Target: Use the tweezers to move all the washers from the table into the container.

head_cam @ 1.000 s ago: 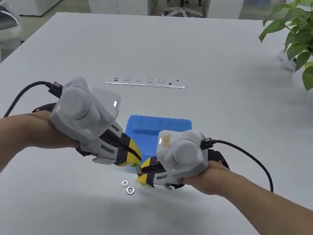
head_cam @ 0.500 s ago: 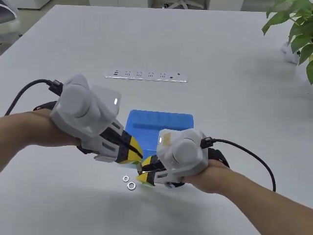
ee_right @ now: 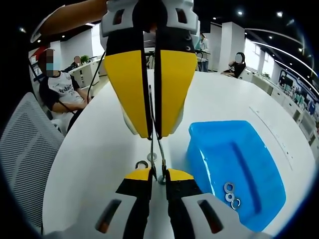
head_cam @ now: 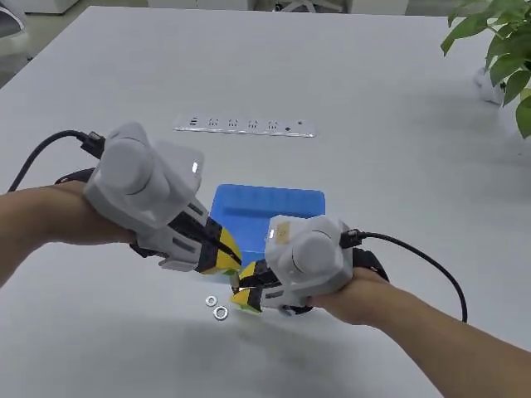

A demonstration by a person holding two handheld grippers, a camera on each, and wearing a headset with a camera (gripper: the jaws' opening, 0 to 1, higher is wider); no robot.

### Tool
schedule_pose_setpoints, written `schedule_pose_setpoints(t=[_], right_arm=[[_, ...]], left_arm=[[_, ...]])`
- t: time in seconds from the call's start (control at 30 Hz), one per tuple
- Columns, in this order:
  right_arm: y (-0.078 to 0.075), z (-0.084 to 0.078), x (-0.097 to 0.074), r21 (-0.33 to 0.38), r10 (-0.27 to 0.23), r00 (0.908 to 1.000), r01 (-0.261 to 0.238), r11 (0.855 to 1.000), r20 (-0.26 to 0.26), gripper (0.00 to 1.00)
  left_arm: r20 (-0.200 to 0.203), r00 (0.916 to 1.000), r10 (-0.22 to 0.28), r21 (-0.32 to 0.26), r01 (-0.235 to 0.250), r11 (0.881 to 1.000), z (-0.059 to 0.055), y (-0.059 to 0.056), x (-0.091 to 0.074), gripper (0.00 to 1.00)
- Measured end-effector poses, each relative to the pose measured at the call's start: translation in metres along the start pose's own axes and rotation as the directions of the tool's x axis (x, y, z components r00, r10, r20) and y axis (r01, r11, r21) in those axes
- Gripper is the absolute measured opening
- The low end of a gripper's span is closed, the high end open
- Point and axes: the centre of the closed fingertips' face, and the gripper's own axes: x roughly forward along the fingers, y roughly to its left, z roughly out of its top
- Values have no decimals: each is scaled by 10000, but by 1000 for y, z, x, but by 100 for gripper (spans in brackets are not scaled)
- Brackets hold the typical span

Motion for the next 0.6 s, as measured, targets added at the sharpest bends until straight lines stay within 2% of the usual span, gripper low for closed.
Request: schedule_pose_setpoints(t=[0.4,0.6], right_arm=[[0,-1,-2,231,-135,9999,133,9996,94,11],[-2,-1,-2,198,-185,9998,184,9996,33,11]], left_arm=[[-19,9999,-106,27,106,9999,2,1,2,6],[-51,10000,9,76,-8,10000,1,7,2,6]])
